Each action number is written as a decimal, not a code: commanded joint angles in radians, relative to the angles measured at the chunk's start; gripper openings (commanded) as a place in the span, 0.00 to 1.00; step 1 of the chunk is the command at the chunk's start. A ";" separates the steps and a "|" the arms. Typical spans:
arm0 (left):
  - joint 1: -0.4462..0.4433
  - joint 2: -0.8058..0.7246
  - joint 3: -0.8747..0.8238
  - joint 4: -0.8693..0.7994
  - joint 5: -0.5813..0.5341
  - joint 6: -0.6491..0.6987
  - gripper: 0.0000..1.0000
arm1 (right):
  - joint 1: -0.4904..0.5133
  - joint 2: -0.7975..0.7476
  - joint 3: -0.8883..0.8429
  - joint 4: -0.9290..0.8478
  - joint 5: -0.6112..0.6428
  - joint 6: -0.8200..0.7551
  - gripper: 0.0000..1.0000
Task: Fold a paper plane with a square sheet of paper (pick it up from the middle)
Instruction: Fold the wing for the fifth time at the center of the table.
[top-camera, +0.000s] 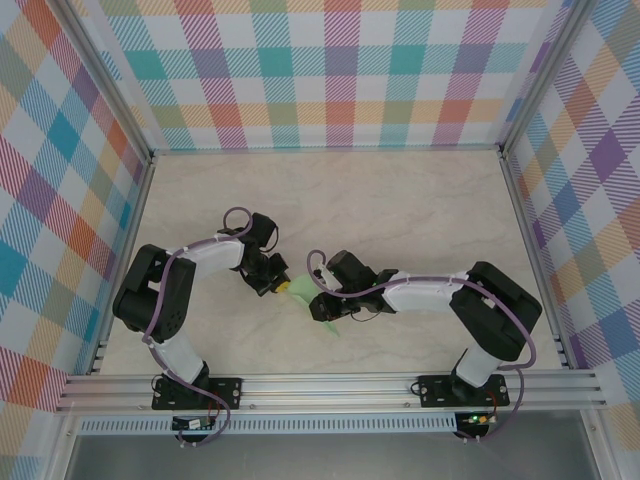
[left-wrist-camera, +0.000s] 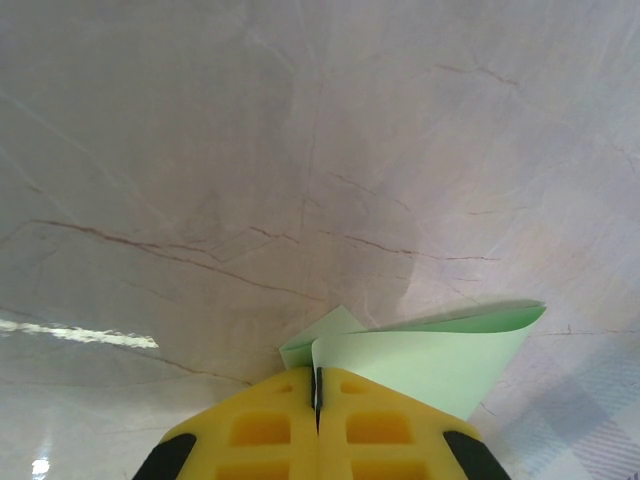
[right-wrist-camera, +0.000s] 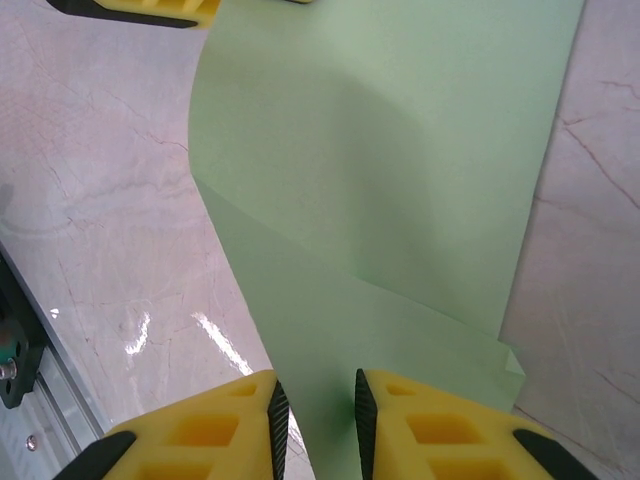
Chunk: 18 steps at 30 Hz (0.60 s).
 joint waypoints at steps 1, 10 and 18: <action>-0.004 0.013 0.018 -0.044 -0.006 0.013 0.00 | -0.003 0.013 0.009 -0.018 0.008 -0.014 0.25; -0.004 0.012 0.019 -0.048 -0.006 0.013 0.00 | 0.002 0.031 0.007 -0.022 0.003 -0.007 0.21; -0.004 0.012 0.019 -0.054 -0.013 0.012 0.00 | 0.004 0.010 -0.027 0.012 0.000 0.008 0.11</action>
